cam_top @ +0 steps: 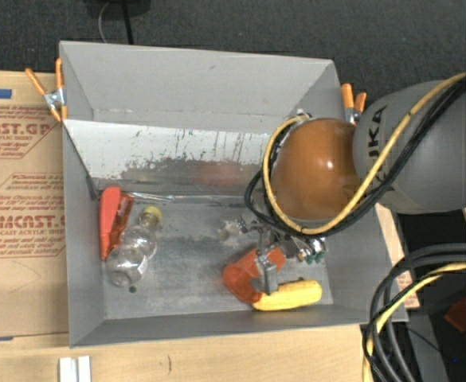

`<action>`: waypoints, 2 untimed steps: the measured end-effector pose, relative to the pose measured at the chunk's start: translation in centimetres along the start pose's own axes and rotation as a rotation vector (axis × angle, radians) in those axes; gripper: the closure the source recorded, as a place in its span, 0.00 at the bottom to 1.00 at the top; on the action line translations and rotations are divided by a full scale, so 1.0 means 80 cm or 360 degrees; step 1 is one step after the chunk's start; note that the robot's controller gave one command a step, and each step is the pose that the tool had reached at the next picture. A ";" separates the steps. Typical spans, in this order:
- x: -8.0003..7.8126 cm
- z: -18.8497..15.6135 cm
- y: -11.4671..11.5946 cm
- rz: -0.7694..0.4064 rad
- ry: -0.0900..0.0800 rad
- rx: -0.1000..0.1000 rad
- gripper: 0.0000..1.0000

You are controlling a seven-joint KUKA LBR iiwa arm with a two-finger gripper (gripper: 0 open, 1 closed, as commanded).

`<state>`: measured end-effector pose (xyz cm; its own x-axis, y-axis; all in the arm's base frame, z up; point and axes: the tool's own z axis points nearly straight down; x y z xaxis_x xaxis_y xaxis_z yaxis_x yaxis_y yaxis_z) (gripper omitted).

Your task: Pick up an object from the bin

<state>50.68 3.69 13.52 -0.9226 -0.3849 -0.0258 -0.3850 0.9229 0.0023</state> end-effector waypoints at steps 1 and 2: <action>0.010 0.069 -0.028 -0.0507 -0.0003 -0.0005 1.00; 0.010 0.069 -0.028 -0.0507 -0.0003 -0.0005 1.00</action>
Offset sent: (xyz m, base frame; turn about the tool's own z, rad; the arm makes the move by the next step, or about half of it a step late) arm 0.0000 0.0000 0.0000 0.0000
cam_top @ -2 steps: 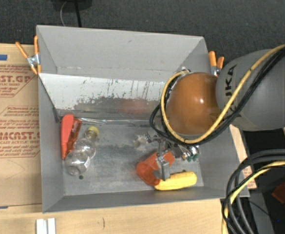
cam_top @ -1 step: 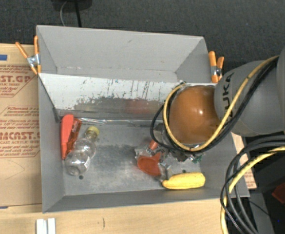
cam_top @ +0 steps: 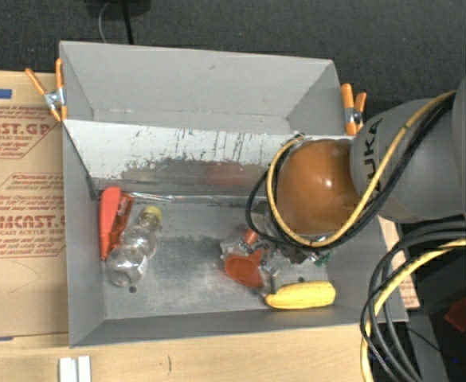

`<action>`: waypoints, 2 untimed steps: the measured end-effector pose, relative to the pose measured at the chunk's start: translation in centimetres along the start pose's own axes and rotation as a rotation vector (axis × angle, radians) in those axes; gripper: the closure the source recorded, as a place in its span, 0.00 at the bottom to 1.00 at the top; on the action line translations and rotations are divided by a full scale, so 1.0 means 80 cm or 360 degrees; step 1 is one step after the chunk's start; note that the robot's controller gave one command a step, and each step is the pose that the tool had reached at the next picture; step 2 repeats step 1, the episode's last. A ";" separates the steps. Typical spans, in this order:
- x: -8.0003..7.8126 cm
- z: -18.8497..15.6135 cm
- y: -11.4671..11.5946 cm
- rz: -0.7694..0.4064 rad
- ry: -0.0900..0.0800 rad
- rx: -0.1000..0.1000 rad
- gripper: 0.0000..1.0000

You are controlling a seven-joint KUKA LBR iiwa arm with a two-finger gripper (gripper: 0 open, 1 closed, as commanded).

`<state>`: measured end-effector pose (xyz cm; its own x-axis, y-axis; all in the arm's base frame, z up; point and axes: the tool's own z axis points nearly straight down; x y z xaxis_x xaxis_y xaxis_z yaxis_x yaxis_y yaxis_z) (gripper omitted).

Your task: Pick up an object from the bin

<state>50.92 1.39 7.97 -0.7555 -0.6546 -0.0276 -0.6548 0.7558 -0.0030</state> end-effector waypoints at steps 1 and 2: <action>0.003 0.002 0.002 0.0028 -0.0008 0.0003 1.00; 0.003 0.002 0.002 0.0028 -0.0008 0.0003 1.00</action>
Offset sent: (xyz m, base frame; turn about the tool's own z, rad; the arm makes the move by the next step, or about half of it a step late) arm 0.0121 -0.0041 0.0968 0.0446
